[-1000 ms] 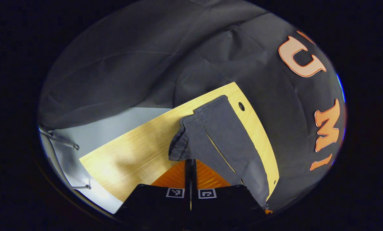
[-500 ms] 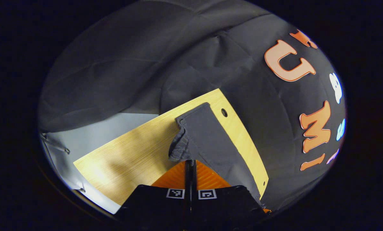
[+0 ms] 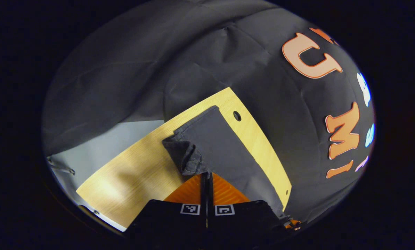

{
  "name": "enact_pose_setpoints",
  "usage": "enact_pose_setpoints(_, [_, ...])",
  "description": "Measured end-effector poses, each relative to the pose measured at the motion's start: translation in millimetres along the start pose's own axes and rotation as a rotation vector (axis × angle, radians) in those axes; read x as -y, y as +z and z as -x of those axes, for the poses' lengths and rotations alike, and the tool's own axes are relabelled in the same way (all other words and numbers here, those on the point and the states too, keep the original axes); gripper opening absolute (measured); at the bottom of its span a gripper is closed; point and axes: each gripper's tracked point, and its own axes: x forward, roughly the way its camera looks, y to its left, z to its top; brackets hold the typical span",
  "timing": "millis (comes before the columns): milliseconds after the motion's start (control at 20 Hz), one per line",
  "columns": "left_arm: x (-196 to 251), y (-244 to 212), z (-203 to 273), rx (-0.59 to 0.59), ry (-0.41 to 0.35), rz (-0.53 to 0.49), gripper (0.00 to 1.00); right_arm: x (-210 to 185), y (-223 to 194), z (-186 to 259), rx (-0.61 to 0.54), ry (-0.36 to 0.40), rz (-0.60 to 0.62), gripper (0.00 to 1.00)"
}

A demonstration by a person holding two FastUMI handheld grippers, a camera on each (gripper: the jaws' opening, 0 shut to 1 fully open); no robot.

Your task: Grasp the waist and the cuffs of the jeans and fold them to make the two legs overlap; first hold the waist and fold one-third of the jeans toward the cuffs, then hold the cuffs and fold the remaining one-third in the same direction to finish folding.

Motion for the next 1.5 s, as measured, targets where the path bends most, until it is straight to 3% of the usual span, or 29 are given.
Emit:
enact_pose_setpoints(200, [16.4, 16.4, -7.1, -0.014, -0.006, -0.034, 0.01, -7.8, -0.1, 7.1, 0.007, -0.015, -0.010, 0.18])
enact_pose_setpoints(500, [48.1, 52.3, -29.9, 0.007, 0.043, -0.082, 0.01, -29.1, 27.5, -3.1, -0.016, -0.017, -0.013, 0.18])
enact_pose_setpoints(1050, [79.5, 97.5, -83.6, 0.041, 0.216, -0.199, 0.01, -55.1, 56.9, -108.1, -0.143, -0.031, 0.020, 0.18])
enact_pose_setpoints(1500, [57.4, 121.3, -124.1, 0.011, 0.374, -0.225, 0.01, -71.7, 64.1, -173.4, -0.180, -0.099, 0.048, 0.18])
